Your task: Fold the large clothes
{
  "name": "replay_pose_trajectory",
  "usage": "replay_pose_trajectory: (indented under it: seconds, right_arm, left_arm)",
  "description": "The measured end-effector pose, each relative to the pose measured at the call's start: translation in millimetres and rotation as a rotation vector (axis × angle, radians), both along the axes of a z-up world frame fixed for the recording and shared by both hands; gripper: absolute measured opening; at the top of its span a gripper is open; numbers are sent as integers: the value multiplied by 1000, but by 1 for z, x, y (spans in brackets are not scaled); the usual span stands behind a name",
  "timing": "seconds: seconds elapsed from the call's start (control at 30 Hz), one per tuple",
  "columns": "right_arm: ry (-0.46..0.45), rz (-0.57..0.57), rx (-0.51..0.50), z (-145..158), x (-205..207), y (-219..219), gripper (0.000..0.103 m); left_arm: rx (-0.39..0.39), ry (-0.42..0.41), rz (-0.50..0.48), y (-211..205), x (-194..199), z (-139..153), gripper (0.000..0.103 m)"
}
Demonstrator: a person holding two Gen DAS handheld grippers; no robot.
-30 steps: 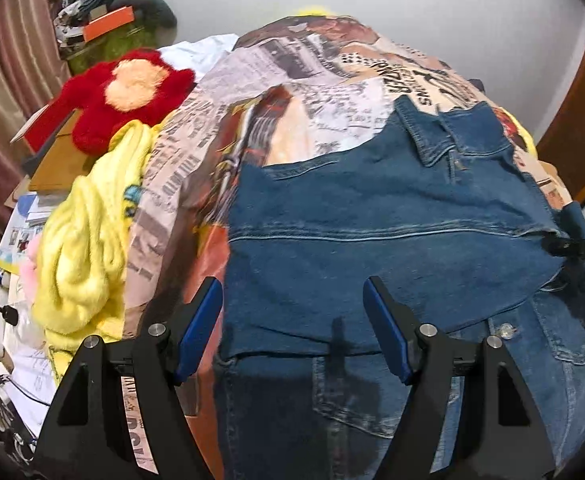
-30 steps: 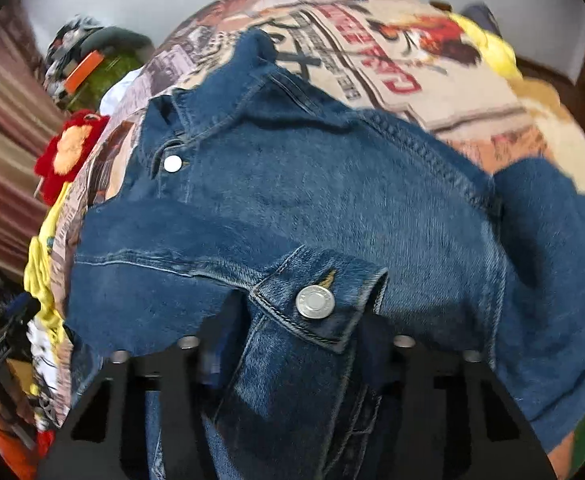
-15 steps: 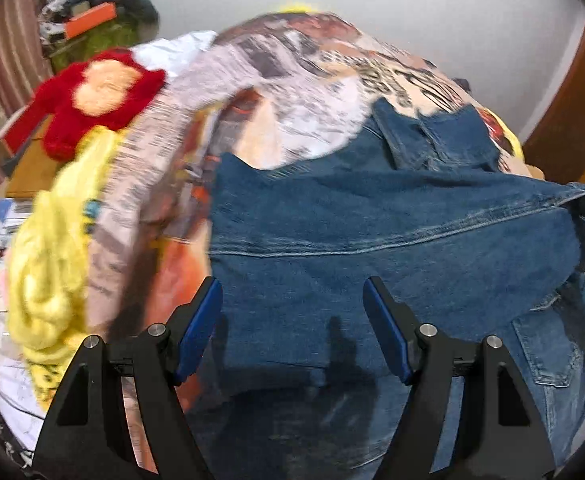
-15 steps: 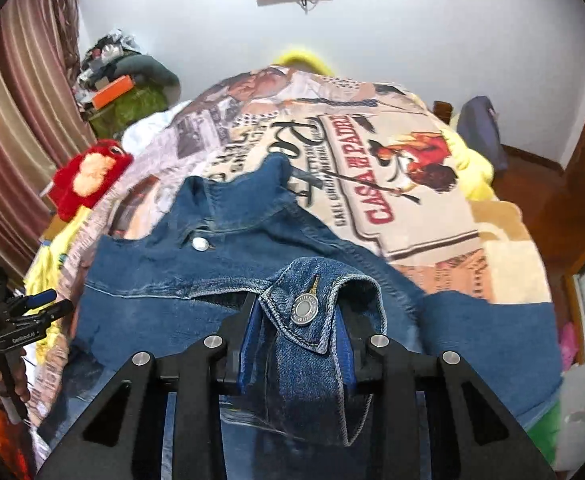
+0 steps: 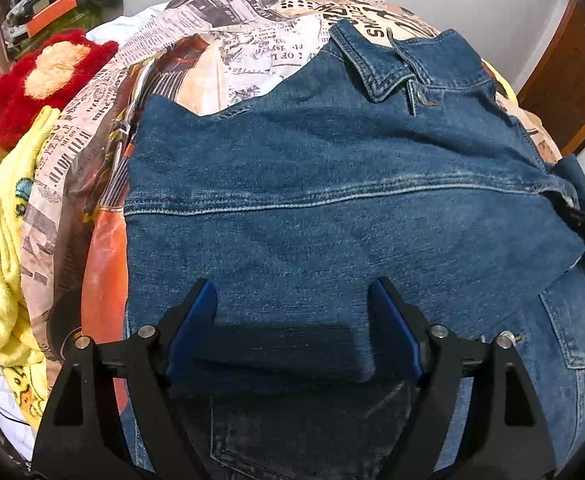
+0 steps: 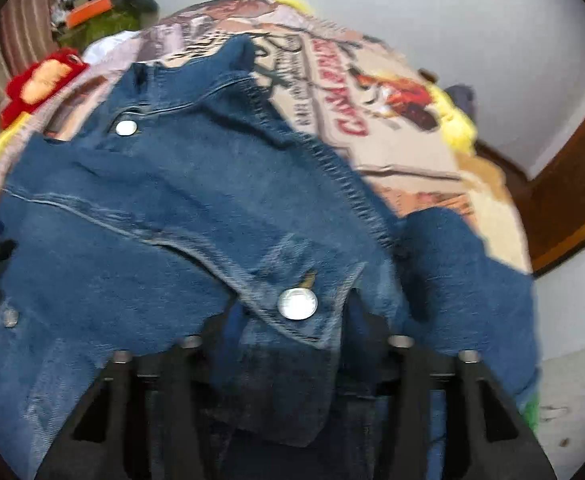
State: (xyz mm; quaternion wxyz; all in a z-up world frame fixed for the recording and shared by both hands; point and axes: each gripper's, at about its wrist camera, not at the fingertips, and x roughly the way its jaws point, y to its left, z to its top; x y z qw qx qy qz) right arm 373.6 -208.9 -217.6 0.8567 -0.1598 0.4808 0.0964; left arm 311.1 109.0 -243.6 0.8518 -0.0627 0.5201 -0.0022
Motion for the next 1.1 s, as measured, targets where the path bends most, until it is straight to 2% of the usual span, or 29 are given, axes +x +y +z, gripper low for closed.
replay_pose_trajectory:
  seconds: [0.07, 0.17, 0.3, 0.43, 0.53, 0.67, 0.83, 0.97, 1.1]
  right_arm:
    - [-12, -6, -5, 1, -1, -3, 68]
    - [23, -12, 55, 5, -3, -12, 68]
    - [12, -37, 147, 31, -13, -28, 68]
    - [-49, -75, 186, 62, -18, -52, 68]
    - [-92, -130, 214, 86, -21, -83, 70]
    - [-123, -231, 246, 103, -20, -132, 71]
    - [-101, -387, 280, 94, -21, -198, 72]
    - [-55, -490, 294, 71, -22, -239, 72]
    - [22, -598, 341, 36, -21, -276, 72]
  left_arm:
    - [6, -1, -1, 0, -2, -1, 81]
    - [13, 2, 0, 0, -4, 0, 81]
    - [53, 7, -1, -4, -3, 8, 80]
    - [66, -56, -11, -14, 0, 36, 80]
    - [37, -124, -21, -23, 5, 66, 80]
    - [-19, -210, -52, -43, 15, 101, 81]
    - [19, -260, -115, -79, 34, 117, 81]
    - [-30, -231, -179, -110, 54, 109, 81]
    - [-44, -188, -216, -137, 69, 91, 81]
